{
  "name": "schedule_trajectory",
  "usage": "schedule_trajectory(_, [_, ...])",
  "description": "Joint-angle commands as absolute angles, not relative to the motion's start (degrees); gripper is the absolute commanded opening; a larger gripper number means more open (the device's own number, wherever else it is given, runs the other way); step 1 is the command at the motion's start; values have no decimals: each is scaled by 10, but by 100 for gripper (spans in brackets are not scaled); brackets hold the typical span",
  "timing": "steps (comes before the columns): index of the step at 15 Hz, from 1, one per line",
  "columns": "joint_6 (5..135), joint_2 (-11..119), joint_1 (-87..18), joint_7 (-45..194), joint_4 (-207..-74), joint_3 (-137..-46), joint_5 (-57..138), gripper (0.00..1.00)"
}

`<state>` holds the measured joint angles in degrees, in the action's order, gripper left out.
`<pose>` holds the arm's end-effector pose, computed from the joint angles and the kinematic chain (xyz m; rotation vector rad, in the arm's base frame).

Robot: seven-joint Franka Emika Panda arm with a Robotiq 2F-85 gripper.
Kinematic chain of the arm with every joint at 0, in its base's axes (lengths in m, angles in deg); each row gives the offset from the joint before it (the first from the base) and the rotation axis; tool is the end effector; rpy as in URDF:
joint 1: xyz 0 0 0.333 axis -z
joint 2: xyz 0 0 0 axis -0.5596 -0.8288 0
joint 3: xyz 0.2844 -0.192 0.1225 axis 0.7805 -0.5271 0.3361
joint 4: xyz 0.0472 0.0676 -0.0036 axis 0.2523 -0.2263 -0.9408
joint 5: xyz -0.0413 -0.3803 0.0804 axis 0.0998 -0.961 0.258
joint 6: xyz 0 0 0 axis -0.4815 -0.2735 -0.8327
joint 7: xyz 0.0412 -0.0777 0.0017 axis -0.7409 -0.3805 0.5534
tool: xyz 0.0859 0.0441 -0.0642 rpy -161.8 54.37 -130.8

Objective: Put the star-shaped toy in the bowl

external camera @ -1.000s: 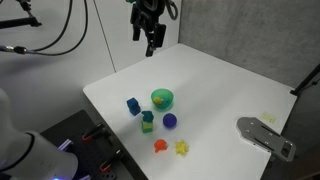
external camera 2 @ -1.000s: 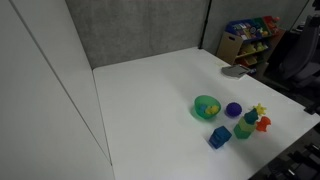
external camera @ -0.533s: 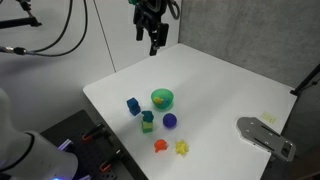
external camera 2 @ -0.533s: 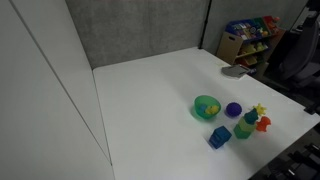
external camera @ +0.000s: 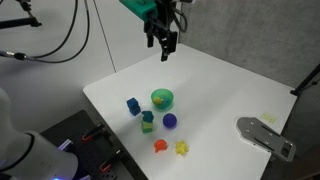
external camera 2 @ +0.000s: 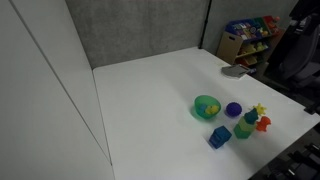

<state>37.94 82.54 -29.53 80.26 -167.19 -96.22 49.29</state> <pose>0.4596 -0.1052 0.5489 -2.9816 0.3397 0.1091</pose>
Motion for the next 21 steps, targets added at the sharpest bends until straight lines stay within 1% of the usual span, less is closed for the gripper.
schedule_trajectory(1, [437,811,-280,786,-1689,-958,477,100])
schedule_trajectory(12, [632,716,-235,751,-1749,-982,459,100])
schedule_trajectory(17, [709,640,-227,704,-1755,-993,418,100])
schedule_trajectory(21, [745,567,-230,685,-1742,-998,420,100])
